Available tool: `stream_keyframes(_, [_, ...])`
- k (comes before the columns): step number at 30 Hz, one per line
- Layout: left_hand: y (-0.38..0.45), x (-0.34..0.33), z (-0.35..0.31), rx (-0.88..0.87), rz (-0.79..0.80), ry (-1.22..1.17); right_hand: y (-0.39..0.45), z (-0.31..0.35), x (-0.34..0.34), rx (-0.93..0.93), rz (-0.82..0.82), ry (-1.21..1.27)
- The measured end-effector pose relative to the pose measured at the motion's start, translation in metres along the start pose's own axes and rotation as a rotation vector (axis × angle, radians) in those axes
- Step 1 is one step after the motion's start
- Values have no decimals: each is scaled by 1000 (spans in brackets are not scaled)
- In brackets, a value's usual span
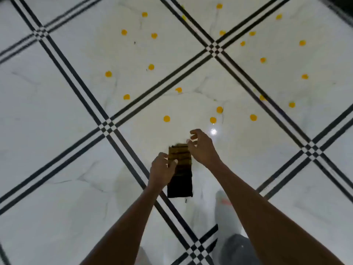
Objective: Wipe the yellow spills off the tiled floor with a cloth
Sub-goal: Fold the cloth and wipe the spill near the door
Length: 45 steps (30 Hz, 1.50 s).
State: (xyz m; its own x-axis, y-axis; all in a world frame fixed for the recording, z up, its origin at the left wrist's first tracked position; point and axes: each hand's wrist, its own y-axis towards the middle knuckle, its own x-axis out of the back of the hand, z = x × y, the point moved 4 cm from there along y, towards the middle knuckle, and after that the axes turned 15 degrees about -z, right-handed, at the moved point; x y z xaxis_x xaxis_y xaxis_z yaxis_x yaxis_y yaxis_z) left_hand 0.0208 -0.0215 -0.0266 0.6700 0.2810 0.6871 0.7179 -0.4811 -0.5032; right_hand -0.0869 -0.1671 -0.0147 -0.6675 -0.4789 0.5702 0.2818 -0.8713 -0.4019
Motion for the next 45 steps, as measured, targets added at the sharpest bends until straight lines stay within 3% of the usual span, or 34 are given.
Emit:
stream_keyframes(5, [29,-50,17,-34,-182,6,21,-54,-30,109,-126,39])
stream_keyframes(10, [48,-63,23,-47,-97,-54,32,-74,-44,152,-198,101])
stream_keyframes(14, [62,-51,8,-86,58,-276,37,-68,-42,155,-149,111])
stream_keyframes(16, [68,-41,-12,-102,103,-434,45,-61,-34,45,-110,215])
stream_keyframes(19, [77,-22,-37,-59,126,-668,40,-48,-35,-289,110,547])
stream_keyframes(22, [88,-9,-46,14,106,-759,27,-38,-41,-365,255,693])
stream_keyframes(31, [124,22,-66,-45,-14,-787,34,-13,-18,-171,281,698])
stream_keyframes(33, [117,20,-73,-107,-35,-740,38,-12,-12,-168,186,667])
stream_keyframes(37, [102,13,-74,-316,-318,-480,46,0,9,-83,-115,542])
stream_keyframes(38, [97,7,-73,-306,-265,-526,47,7,13,-7,-179,464])
stream_keyframes(40, [86,-6,-75,-210,-9,-708,49,23,17,241,-258,238])
stream_keyframes(42, [76,-15,-80,-90,187,-892,44,38,12,479,-196,2])
stream_keyframes(45, [75,-15,-78,2,225,-1022,39,46,2,554,-94,-147])
